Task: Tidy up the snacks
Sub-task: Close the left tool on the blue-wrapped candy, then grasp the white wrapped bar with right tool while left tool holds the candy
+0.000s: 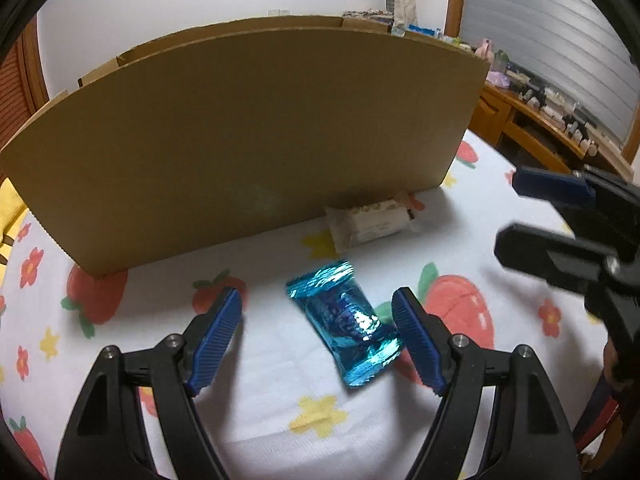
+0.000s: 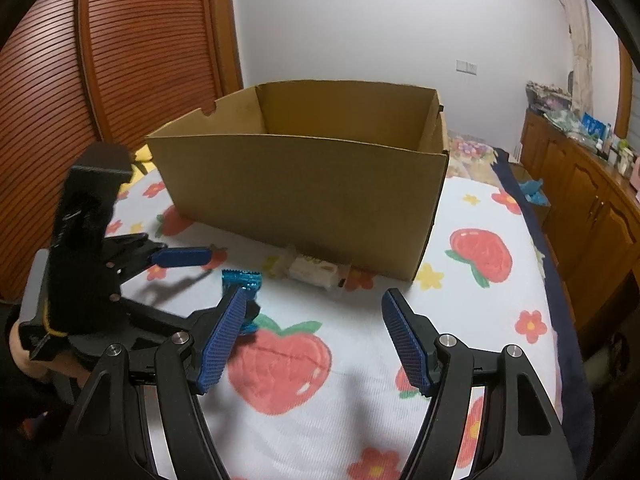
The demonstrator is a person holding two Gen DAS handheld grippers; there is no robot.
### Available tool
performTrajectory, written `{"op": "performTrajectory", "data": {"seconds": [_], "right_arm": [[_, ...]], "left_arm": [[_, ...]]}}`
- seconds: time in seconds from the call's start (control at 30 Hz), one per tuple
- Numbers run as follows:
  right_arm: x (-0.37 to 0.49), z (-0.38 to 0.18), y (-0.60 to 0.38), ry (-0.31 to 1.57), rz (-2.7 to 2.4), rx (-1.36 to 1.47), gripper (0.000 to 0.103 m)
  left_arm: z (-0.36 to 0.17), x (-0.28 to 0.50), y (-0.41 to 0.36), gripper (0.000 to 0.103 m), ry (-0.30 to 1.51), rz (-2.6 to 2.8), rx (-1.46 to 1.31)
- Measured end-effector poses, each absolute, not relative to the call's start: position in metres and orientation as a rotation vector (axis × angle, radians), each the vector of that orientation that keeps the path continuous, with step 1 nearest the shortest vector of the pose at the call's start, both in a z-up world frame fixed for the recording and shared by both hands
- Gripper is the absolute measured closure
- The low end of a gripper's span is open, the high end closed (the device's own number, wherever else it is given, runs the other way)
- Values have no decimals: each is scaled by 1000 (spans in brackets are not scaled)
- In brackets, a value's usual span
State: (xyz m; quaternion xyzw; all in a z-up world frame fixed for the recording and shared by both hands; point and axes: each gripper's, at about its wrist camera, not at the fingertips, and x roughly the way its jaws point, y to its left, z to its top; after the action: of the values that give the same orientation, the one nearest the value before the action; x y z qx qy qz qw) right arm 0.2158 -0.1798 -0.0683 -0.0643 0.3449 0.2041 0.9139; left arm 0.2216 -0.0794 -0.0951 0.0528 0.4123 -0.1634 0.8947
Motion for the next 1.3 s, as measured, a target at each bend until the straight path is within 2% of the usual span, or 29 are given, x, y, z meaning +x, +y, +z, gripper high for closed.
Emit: {"op": "performTrajectory", "data": {"seconds": [0.17,0.27,0.43,0.5,0.6,1.3], "right_arm": [[230,-74,-179,733,418,-119,30],[238,-82,-175,755,403,-122,30],[251,-96,-173,794,385,-101,30],[254,-99,-172,802,381,-90,30],[258,-100,-170,807,378,-85,30],[282,-116,-142,859,327,-104,27]], "left_arm": [[-98,220,-69,27,870,-329,114],[-100,221,-66,37,870,-331,106],[-101,223,-66,41,864,-347,107],[-101,222,-65,61,857,-350,112],[-100,220,-63,75,856,-363,119],[-83,193,-29,78,802,-334,58]]}}
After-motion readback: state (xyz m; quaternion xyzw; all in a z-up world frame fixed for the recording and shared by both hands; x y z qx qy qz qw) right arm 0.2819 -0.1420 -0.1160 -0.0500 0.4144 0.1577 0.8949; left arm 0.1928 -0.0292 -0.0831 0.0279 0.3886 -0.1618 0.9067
